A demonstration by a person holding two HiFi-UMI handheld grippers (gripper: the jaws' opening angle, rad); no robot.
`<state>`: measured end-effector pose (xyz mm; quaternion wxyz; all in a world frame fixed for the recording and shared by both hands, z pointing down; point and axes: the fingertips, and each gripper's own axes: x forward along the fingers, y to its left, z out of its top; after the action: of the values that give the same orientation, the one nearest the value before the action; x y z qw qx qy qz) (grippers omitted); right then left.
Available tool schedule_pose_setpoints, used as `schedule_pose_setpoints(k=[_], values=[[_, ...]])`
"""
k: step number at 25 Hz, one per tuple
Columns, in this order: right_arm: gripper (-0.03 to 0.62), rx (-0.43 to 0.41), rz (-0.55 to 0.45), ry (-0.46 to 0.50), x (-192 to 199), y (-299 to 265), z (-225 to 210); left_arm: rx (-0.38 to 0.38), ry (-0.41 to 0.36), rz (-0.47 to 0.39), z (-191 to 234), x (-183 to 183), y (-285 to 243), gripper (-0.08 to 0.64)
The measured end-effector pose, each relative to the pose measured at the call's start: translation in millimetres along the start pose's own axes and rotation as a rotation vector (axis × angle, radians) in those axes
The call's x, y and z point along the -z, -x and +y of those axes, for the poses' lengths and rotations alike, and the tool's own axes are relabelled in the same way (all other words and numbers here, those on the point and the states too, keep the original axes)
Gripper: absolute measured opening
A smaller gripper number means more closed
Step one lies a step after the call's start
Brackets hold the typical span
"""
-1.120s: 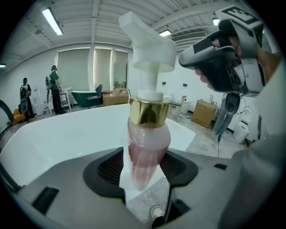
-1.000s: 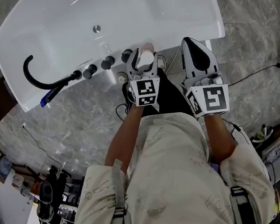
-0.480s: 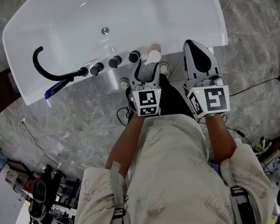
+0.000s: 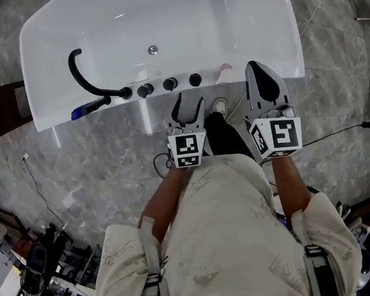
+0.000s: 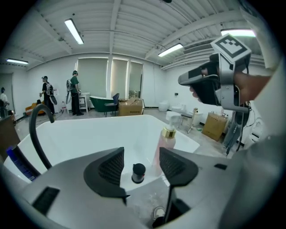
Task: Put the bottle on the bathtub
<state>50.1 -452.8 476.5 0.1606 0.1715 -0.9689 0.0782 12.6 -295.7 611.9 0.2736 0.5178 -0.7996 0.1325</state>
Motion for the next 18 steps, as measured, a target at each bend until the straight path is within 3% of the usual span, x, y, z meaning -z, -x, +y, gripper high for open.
schedule_pose_setpoints(k=[11, 18], values=[[-0.011, -0.067, -0.105, 0.056, -76, -12, 92, -0.139, 0.085, -0.130, 109, -51, 85, 0.233], [-0.011, -0.069, -0.166, 0.086, -112, -20, 131, -0.157, 0.005, -0.284, 157, -124, 137, 0.233]])
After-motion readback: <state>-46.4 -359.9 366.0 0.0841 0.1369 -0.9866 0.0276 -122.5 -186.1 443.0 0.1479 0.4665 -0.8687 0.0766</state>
